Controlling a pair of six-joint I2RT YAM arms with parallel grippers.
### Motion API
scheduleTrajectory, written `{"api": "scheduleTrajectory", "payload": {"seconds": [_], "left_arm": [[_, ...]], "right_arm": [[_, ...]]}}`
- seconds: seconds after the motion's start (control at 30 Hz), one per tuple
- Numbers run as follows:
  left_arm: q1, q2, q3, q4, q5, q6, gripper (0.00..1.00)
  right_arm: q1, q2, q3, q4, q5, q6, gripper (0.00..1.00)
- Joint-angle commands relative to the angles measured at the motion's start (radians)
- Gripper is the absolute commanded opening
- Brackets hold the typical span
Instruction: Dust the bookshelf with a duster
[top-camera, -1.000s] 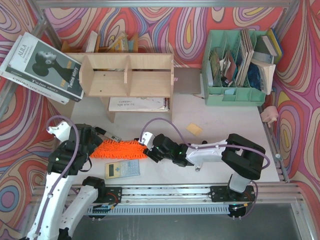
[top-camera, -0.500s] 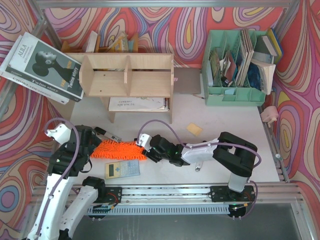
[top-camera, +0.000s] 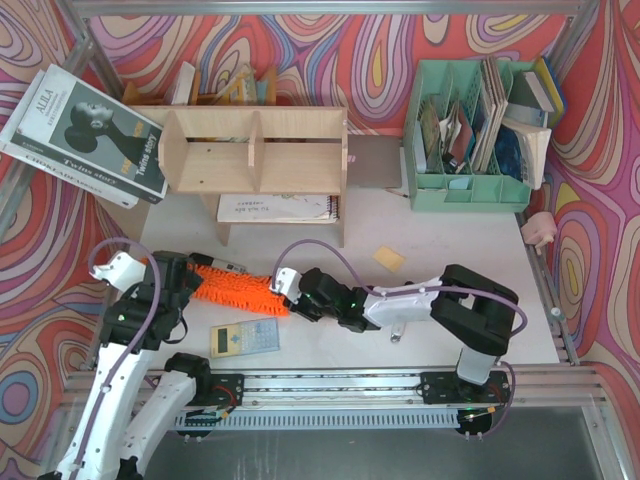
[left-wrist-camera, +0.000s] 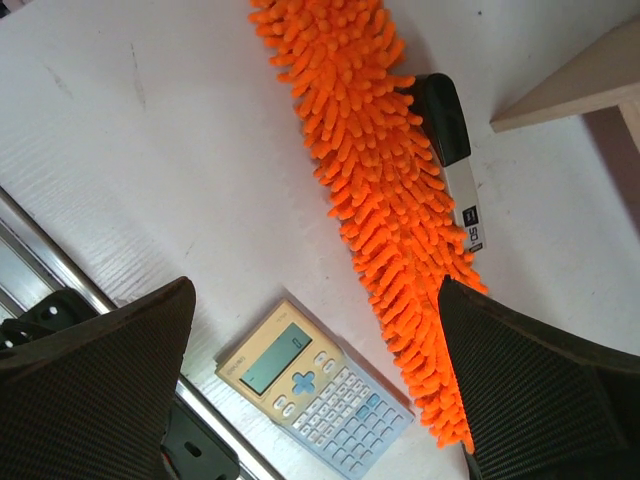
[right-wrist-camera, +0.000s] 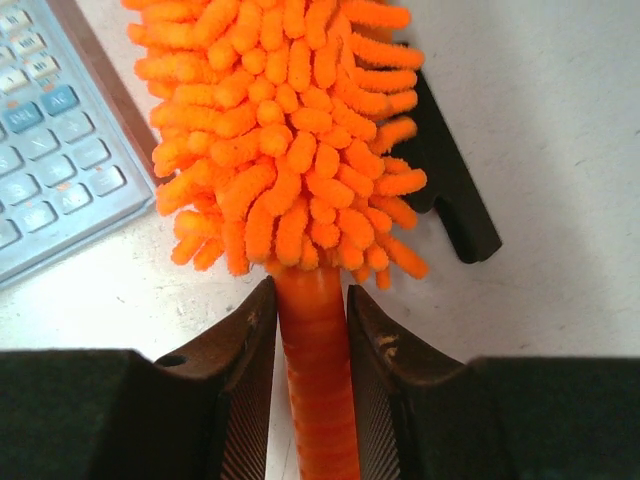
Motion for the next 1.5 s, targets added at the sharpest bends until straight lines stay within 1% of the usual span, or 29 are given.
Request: {"api": "scheduleTrajectory", "payload": {"seconds": [0.0,0.17,0.33,0.43,0.53,0.67,0.83,0.97,1.07,1.23,1.37,1.47], "left_arm": [[-0.003,-0.014,-0.010,-0.014,-0.048,-0.047,0.98],[-0.003,0.003,-0.006,-0.013,-0.053,-0.069,0.98],[-0.003,0.032,-0.043,0.027,-0.023,-0.109,0.98],[-0.003,0.047,-0.096,0.105,0.031,-0.139,0.98],[-0.003,0.052,-0.168,0.227,0.105,-0.155,0.98],[-0.003,0.080,-0.242,0.374,0.165,-0.170,0.98],[-0.003,0.139,-0.297,0.502,0.217,-0.173,0.98],[-0.003,0.202,-0.328,0.599,0.252,-0.170,0.94],[-0.003,0.253,-0.372,0.650,0.279,-0.172,0.88],[-0.003,0.334,-0.370,0.679,0.303,-0.173,0.72],[-0.003,0.341,-0.363,0.670,0.298,-0.179,0.52],[-0.005,0.331,-0.349,0.631,0.296,-0.186,0.32]], "right_arm": [[-0.001,-0.086,0.009,0.026,-0.004,-0.028,0.18],[0.003,-0.112,0.026,0.028,-0.018,-0.040,0.10],[0.007,-0.140,0.041,0.019,-0.032,-0.026,0.06],[0.019,-0.157,0.050,0.015,-0.050,-0.021,0.02],[0.031,-0.166,0.056,0.013,-0.060,-0.007,0.01],[0.038,-0.174,0.063,0.013,-0.069,0.015,0.00],[0.048,-0.180,0.067,0.009,-0.079,0.040,0.00],[0.055,-0.179,0.070,0.009,-0.088,0.055,0.00],[0.060,-0.179,0.074,0.012,-0.096,0.068,0.00],[0.068,-0.180,0.082,0.016,-0.097,0.090,0.00],[0.069,-0.174,0.085,0.019,-0.095,0.104,0.00],[0.071,-0.165,0.084,0.021,-0.084,0.114,0.00]]}}
